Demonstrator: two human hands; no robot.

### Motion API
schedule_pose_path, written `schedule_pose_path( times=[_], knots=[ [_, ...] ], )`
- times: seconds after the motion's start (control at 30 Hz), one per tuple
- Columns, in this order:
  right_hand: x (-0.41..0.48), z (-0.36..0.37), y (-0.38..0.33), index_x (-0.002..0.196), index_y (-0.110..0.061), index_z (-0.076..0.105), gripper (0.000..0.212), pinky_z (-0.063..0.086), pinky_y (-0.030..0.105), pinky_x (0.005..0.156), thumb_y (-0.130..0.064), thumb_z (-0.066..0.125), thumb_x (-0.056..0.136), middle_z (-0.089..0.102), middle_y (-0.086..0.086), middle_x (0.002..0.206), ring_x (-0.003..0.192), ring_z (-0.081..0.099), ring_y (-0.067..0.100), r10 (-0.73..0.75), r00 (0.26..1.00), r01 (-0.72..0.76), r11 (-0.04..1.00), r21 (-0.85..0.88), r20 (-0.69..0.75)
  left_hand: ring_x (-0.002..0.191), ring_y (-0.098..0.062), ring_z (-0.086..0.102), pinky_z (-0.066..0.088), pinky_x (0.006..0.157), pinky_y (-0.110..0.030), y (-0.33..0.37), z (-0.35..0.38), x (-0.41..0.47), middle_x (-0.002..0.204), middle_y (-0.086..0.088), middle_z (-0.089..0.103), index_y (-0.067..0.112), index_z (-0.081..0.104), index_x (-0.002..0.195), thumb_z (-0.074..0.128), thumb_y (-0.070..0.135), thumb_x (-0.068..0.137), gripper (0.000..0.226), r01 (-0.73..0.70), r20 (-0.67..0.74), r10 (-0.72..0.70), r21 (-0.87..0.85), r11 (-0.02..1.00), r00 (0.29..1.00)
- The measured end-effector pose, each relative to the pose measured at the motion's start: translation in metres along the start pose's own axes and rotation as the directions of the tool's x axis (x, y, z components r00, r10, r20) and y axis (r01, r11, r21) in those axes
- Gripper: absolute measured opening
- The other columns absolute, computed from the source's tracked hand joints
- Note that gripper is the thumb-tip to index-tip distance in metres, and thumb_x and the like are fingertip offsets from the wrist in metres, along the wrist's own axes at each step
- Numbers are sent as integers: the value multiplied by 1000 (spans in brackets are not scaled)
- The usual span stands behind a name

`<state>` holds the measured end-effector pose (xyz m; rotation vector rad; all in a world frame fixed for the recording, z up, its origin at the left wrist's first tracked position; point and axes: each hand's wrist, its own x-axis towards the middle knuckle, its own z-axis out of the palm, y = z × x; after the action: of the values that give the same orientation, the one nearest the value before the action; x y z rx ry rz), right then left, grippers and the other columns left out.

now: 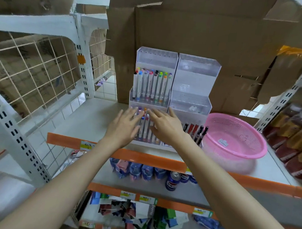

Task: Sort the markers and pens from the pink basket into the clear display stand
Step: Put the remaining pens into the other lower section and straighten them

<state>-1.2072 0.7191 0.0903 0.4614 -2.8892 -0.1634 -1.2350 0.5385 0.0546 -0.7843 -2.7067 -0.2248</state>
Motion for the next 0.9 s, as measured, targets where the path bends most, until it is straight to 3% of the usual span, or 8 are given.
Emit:
schedule_pose_path(
  times=[0.17,0.3,0.4,0.53,0.67,0.77,0.9],
  knots=[
    [6,8,-18,154,-15,1,70,-6,46,118,-42,37,101,11,9,161,148,13,22,131,986,-126,991,-47,102,146,-22,11,7,117,-42,-23,2,0,158,-7,18,25,16,151,34,33,102,54,-134,54,133,24,991,990],
    [10,10,-23,154,-16,6,66,-3,47,119,-43,35,101,17,9,159,146,19,23,173,981,-169,984,-53,91,142,-24,25,11,116,-43,-30,2,4,152,-7,32,24,27,149,35,33,101,49,-182,4,182,4,983,983],
    [17,7,-25,154,-19,11,60,1,46,119,-44,30,102,21,7,159,144,26,21,194,978,-196,981,14,71,139,-23,29,13,115,-41,-32,0,17,151,-6,34,22,30,148,34,37,100,50,-158,-6,158,-22,987,987],
    [23,14,-28,154,-19,9,57,6,41,121,-42,23,103,12,9,160,147,13,23,234,966,-245,964,107,107,146,-20,11,8,117,-42,-28,2,29,158,-2,16,24,16,151,26,41,102,53,-109,88,114,-64,992,990],
    [23,20,-25,154,-16,8,59,8,39,121,-42,22,103,8,11,160,148,8,25,224,965,-243,960,141,137,146,-17,9,9,117,-42,-29,6,29,159,1,15,27,15,151,25,39,102,51,-90,99,104,-132,987,990],
    [25,16,-23,153,-15,14,55,12,39,121,-39,24,104,14,13,159,147,13,26,209,969,-229,962,151,133,146,-16,11,10,116,-44,-29,6,29,158,2,18,27,19,150,23,40,102,50,-78,99,92,-137,988,991],
    [29,10,-28,149,-15,27,48,22,38,115,-33,28,104,29,8,155,142,28,23,214,977,-210,952,222,6,143,-16,20,13,117,-46,-25,5,33,153,0,30,24,35,145,24,37,103,46,-10,40,18,-192,981,999]
  ],
)
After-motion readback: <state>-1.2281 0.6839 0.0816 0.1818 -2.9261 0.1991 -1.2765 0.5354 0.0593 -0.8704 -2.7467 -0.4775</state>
